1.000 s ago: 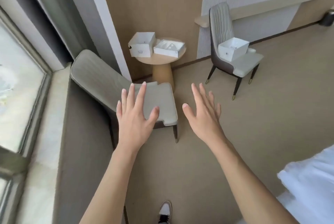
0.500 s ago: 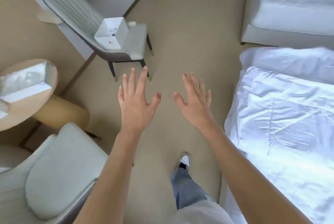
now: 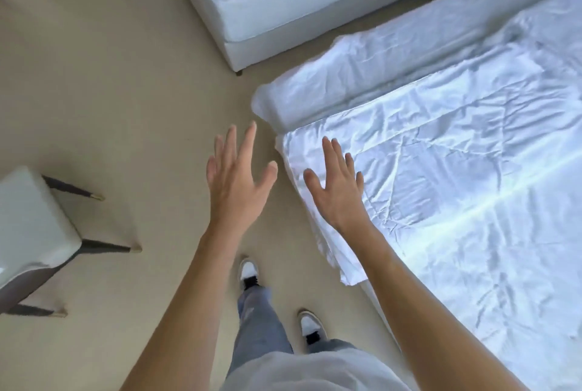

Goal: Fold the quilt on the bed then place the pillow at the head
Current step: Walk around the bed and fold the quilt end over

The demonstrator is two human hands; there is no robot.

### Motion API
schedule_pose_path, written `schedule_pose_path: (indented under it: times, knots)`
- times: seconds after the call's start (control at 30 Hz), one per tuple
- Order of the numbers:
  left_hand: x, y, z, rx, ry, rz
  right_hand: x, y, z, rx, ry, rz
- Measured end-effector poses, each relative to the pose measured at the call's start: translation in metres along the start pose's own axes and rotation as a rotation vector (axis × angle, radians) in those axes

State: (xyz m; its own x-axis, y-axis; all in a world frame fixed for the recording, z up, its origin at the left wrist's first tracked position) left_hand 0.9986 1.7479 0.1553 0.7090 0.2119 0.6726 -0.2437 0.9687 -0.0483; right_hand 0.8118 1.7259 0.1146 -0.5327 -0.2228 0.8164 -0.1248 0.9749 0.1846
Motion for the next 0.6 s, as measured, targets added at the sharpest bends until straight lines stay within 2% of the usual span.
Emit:
schedule_pose_path:
  times: [0.33, 0.6]
  knots:
    - [-0.033, -0.194, -0.036, -0.161, 0.034, -0.351, -0.006, -0.121, 0.008, -0.436, -0.077, 0.187]
    - [-0.102, -0.299, -0.009, -0.364, -0.03, -0.645, -0.013, -0.172, 0.037, -0.756, -0.137, 0.295]
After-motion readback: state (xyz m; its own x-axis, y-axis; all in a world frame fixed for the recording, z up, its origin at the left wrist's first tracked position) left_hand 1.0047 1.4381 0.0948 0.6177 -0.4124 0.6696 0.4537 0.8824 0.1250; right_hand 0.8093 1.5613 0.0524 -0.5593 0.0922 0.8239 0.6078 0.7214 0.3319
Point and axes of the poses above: each hand's wrist, its own y-axis away from the middle knuckle, its own x-axis out of the back of the hand, z = x × y, the point moved 6 cm from there along -y, towards the middle knuckle, and after that the axes turned 15 degrees about y, right-handed, at the moved point
